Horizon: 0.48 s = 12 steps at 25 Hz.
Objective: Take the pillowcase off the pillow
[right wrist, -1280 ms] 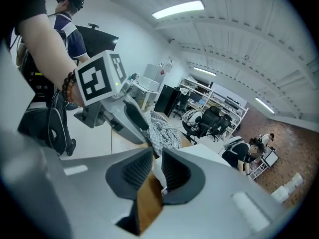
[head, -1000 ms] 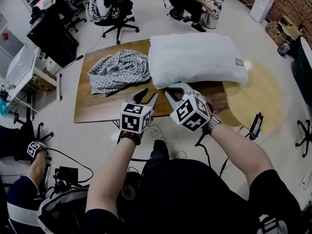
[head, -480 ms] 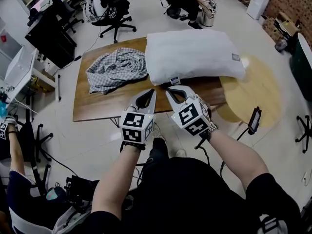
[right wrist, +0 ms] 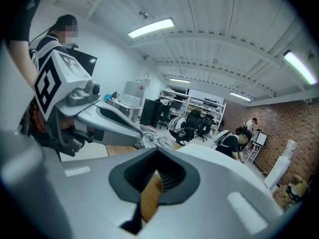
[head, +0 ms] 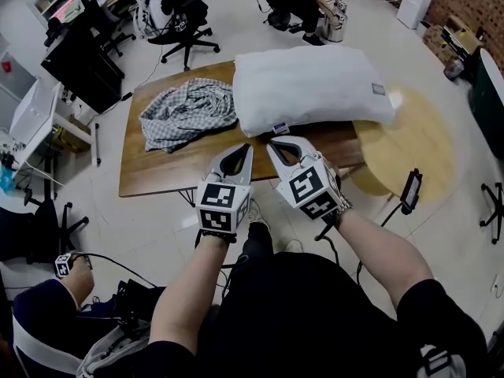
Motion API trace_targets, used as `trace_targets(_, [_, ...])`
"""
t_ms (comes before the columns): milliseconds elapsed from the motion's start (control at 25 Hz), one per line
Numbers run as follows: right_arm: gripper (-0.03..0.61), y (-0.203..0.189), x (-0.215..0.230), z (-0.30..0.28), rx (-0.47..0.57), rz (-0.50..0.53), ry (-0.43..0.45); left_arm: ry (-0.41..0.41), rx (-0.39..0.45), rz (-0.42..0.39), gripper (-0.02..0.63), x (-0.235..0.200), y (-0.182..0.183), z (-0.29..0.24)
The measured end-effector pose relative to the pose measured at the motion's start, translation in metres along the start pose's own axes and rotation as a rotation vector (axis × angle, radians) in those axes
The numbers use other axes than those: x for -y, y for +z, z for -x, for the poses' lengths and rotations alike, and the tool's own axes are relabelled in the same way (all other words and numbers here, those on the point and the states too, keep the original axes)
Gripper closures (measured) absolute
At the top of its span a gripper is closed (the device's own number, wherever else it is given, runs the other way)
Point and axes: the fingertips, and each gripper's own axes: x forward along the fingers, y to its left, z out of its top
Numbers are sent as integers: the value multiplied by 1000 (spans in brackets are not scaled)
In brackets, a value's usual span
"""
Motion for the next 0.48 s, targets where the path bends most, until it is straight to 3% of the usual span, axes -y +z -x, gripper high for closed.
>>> trace_targets(480, [578,6,3,1,19,2,3,10,-4,5,611,2,2,-3])
